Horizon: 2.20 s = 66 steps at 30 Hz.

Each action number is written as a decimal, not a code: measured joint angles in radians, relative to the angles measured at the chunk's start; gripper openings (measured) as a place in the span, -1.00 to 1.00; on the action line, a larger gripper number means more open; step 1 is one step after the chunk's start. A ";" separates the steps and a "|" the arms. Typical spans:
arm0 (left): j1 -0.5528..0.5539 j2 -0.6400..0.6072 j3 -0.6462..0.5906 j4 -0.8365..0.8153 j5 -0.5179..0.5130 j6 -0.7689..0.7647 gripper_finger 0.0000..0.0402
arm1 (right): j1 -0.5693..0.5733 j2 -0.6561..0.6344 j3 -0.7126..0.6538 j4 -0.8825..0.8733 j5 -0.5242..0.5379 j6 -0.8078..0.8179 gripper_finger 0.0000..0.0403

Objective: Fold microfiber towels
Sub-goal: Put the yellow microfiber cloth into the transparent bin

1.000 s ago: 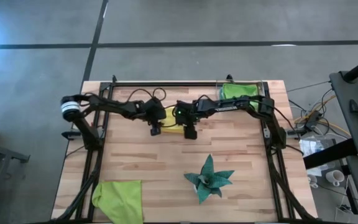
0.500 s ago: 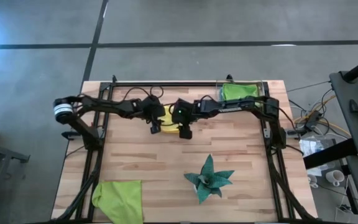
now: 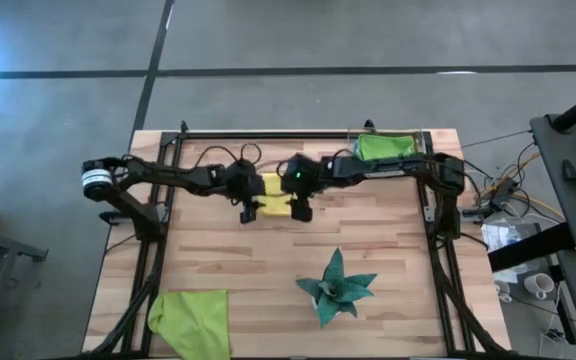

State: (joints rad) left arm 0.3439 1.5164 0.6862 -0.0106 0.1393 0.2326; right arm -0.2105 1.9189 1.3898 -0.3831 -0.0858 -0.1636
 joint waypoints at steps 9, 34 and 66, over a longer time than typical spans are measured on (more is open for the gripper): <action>-0.133 0.066 -0.055 0.096 0.001 0.000 -0.22 | -0.093 0.111 0.234 -0.099 0.012 -0.011 0.25; -0.206 -0.400 -0.182 -0.215 -0.175 -0.071 -0.22 | -0.065 0.571 0.886 -0.544 0.061 -0.063 0.25; -0.191 0.358 0.173 0.284 0.159 -0.089 -0.22 | -0.053 -0.044 0.576 -0.918 0.192 0.082 0.17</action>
State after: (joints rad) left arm 0.1530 1.8744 0.8596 0.2731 0.2986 0.1433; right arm -0.2640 1.8752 1.9653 -1.3013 0.1063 -0.0821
